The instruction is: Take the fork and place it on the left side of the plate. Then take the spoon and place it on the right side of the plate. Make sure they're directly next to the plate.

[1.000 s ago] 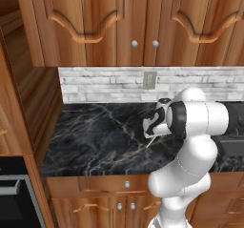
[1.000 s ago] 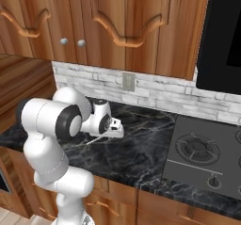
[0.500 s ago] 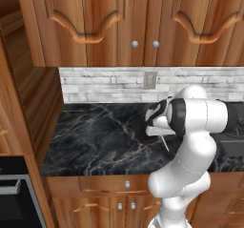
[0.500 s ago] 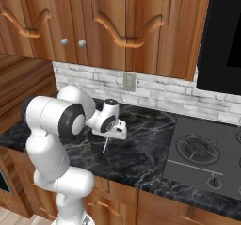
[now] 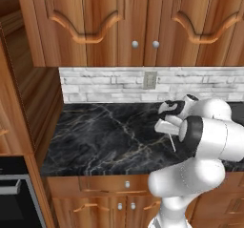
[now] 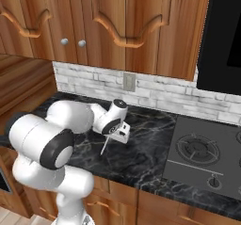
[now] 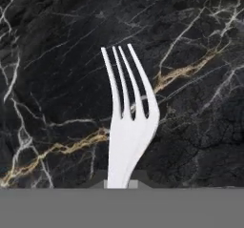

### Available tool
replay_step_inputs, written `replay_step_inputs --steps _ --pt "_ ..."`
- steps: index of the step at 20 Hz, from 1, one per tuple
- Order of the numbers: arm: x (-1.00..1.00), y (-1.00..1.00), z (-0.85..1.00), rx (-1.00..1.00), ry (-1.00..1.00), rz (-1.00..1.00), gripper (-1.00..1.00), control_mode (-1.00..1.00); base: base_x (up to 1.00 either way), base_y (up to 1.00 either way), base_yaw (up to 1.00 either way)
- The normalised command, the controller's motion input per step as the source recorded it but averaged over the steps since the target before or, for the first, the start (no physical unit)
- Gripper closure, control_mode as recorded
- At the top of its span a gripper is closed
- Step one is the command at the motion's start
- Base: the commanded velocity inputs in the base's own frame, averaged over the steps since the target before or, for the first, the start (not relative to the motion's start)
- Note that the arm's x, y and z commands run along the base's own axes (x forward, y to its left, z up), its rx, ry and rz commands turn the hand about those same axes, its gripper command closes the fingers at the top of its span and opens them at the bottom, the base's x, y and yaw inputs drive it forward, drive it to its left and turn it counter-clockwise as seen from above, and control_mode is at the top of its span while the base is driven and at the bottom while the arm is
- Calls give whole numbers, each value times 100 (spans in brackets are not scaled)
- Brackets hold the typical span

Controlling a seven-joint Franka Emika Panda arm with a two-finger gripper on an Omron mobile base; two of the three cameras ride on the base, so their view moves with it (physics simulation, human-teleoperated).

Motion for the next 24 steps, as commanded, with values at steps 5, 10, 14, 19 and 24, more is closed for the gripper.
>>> replay_step_inputs --steps 5,10,14,19,24 --pt "-73 -5 99 5 -8 -11 100 -100 0 0 0" --pt "-77 0 100 -2 0 -11 100 -100 0 0 0" --pt "-92 0 83 -9 0 -19 100 -100 0 0 0" --pt "-89 0 39 -10 0 -20 100 -100 0 0 0" --pt "-52 0 1 -12 0 -13 100 -100 0 0 0"
